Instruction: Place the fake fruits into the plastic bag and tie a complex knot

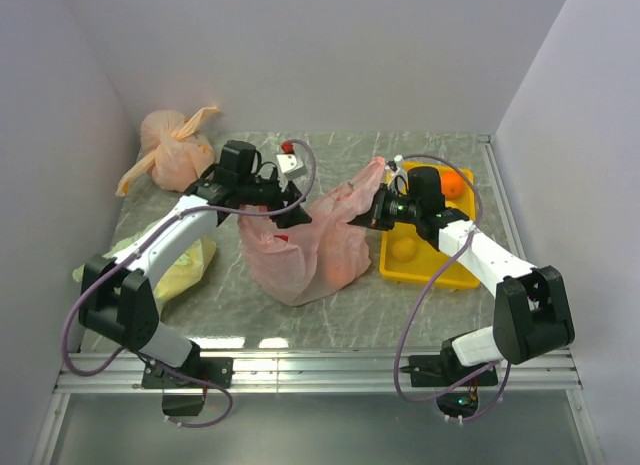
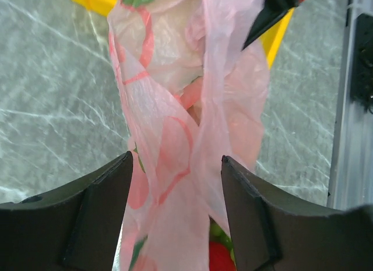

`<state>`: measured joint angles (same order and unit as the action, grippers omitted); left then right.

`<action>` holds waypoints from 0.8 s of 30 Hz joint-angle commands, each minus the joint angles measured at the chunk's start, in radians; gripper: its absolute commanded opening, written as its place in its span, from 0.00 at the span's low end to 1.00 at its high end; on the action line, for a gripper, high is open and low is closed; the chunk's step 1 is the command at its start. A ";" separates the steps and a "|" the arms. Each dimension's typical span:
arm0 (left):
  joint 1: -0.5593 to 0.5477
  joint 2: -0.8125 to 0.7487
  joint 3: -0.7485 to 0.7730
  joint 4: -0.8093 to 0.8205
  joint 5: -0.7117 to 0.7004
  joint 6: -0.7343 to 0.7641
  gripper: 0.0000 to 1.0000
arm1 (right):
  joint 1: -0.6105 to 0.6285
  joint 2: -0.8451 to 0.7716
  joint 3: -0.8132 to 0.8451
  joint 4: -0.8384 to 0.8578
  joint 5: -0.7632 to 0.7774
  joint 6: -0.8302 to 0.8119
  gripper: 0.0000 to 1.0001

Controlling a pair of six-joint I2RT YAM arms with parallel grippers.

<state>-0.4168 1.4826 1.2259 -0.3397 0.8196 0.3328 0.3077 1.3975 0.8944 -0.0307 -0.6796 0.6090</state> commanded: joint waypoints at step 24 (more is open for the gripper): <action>-0.068 0.136 -0.017 -0.022 0.113 0.043 0.01 | -0.090 -0.041 -0.072 0.040 -0.218 -0.271 0.71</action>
<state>-0.4904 1.6207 1.2102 -0.3862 0.8787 0.3962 0.2512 1.4387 0.8661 -0.0154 -0.8062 0.5186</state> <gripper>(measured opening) 0.014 0.700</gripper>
